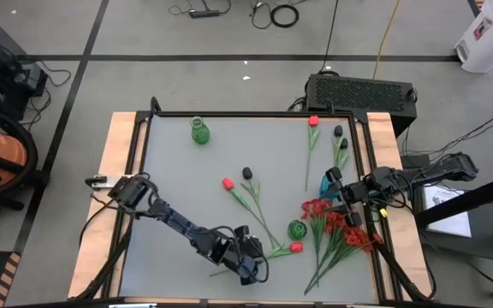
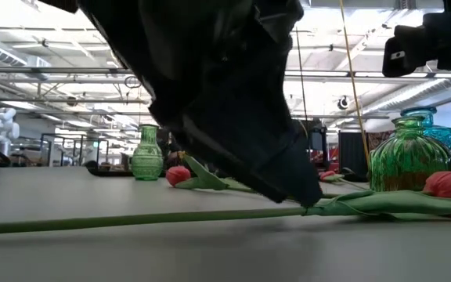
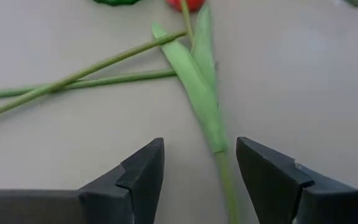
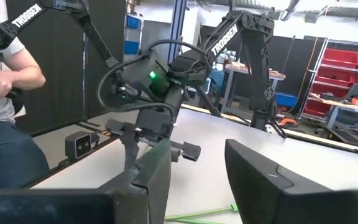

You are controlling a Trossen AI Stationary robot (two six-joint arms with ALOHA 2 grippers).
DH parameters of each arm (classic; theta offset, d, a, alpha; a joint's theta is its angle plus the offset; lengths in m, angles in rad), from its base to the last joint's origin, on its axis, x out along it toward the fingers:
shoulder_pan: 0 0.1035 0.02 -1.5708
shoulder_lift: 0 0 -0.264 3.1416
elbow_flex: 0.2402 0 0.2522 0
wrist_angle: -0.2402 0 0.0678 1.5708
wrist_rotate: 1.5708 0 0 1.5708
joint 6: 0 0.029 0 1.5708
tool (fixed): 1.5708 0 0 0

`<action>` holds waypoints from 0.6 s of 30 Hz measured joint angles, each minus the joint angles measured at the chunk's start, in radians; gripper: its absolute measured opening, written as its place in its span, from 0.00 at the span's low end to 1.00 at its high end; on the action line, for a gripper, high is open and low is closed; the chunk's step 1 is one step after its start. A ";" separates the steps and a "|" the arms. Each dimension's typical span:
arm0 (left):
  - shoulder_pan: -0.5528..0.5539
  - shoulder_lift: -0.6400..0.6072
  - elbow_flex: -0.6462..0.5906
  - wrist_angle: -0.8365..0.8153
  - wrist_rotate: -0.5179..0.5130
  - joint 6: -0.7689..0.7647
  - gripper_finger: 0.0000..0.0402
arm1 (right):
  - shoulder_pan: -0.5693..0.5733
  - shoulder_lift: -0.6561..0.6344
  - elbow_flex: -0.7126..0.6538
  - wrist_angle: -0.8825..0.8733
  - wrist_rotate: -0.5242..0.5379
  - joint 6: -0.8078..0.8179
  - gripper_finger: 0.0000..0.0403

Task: Sort flowers into vase by color
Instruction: Put the bottom pink flower into the top green vase

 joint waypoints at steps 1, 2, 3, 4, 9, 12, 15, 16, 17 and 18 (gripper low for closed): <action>0.001 0.000 0.000 0.010 0.000 0.000 0.52 | 0.000 0.000 0.000 0.000 0.000 0.000 0.36; 0.002 -0.001 0.000 0.021 -0.001 0.000 0.52 | 0.000 0.000 0.000 0.000 0.000 0.000 0.36; 0.005 -0.002 0.000 0.025 -0.001 0.001 0.52 | 0.000 0.000 0.000 0.000 0.000 0.000 0.36; 0.007 -0.002 0.000 0.025 -0.001 0.001 0.52 | 0.000 0.000 0.000 0.000 0.000 0.000 0.36; 0.012 -0.002 0.000 0.076 0.000 0.004 0.52 | 0.000 0.000 0.000 0.000 0.000 0.000 0.36; 0.011 -0.002 0.000 0.093 0.013 0.002 0.52 | 0.000 0.000 0.000 0.000 0.000 0.000 0.36; 0.001 -0.002 0.000 0.100 0.007 0.000 0.52 | 0.000 0.000 0.000 0.000 0.000 0.000 0.36; -0.002 -0.002 0.000 0.100 -0.001 0.000 0.52 | 0.000 0.000 0.000 0.000 0.000 0.000 0.36; -0.005 -0.002 0.000 0.096 -0.008 -0.006 0.52 | 0.000 0.000 0.000 0.000 0.000 0.000 0.36; -0.007 -0.002 0.000 0.092 -0.016 -0.017 0.52 | 0.000 0.000 0.000 0.000 0.000 0.000 0.36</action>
